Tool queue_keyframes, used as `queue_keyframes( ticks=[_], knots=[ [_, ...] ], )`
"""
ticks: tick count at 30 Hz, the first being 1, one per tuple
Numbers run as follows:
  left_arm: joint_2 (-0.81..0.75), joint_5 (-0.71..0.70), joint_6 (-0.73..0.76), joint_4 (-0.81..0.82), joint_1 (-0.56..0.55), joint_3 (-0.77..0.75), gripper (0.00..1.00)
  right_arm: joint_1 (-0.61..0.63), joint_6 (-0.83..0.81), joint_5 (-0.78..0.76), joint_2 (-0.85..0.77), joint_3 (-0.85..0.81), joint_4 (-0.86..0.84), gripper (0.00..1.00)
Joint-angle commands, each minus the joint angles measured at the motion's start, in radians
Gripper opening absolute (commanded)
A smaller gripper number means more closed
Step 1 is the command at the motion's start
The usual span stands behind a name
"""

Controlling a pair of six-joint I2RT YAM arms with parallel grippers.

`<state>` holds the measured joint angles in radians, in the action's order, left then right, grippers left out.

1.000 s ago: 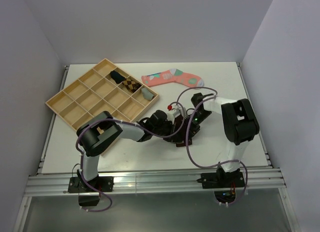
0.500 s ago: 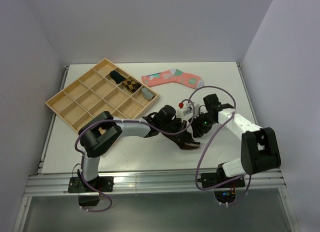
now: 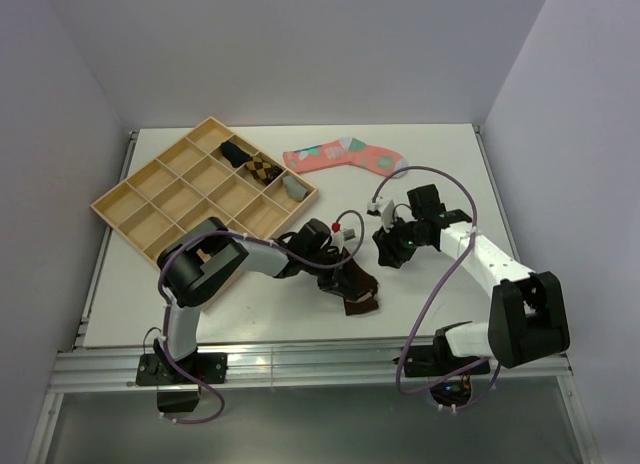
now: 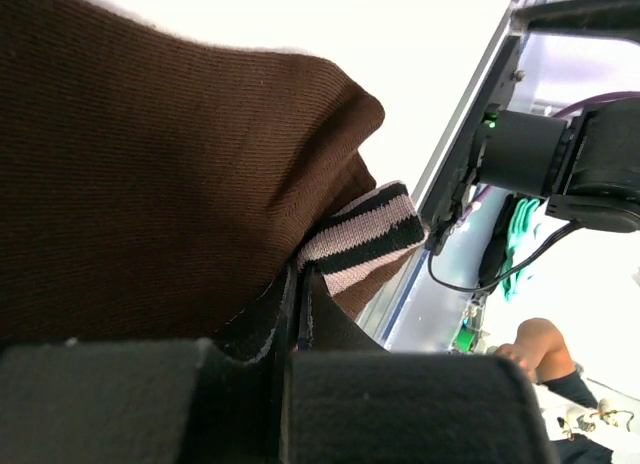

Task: Roll the socks
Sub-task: Roll the sock at the center of the board.

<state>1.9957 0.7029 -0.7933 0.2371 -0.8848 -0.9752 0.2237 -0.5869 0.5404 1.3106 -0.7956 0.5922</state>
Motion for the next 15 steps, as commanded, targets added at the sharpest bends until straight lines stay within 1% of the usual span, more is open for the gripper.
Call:
queue_keyframes(
  ticks=[1,5,8,9,11,13,14,15],
  knots=[
    [0.014,-0.083,-0.015,-0.062,-0.025,0.090,0.00,0.002,-0.030,0.039,-0.017,-0.050,-0.031,0.51],
    [0.012,-0.098,-0.015,-0.041,-0.032,0.121,0.00,0.000,-0.086,0.107,0.028,-0.108,0.098,0.52],
    [0.014,-0.128,0.009,-0.093,-0.031,0.090,0.00,0.000,-0.083,0.141,0.065,-0.148,0.144,0.50],
    [0.015,-0.146,0.043,-0.122,-0.023,0.078,0.00,0.000,-0.077,0.139,0.064,-0.148,0.136,0.50],
    [0.023,-0.140,0.063,-0.162,-0.003,0.052,0.00,-0.003,-0.070,0.125,0.049,-0.140,0.098,0.51],
    [0.035,-0.143,0.114,-0.199,0.044,0.029,0.00,-0.001,-0.060,0.112,0.036,-0.145,0.081,0.52],
    [0.049,-0.157,0.135,-0.261,0.070,-0.005,0.00,-0.003,-0.053,0.096,0.041,-0.151,0.071,0.52],
    [0.058,-0.184,0.159,-0.284,0.084,-0.023,0.00,-0.001,-0.044,0.089,0.053,-0.160,0.063,0.52]
  ],
)
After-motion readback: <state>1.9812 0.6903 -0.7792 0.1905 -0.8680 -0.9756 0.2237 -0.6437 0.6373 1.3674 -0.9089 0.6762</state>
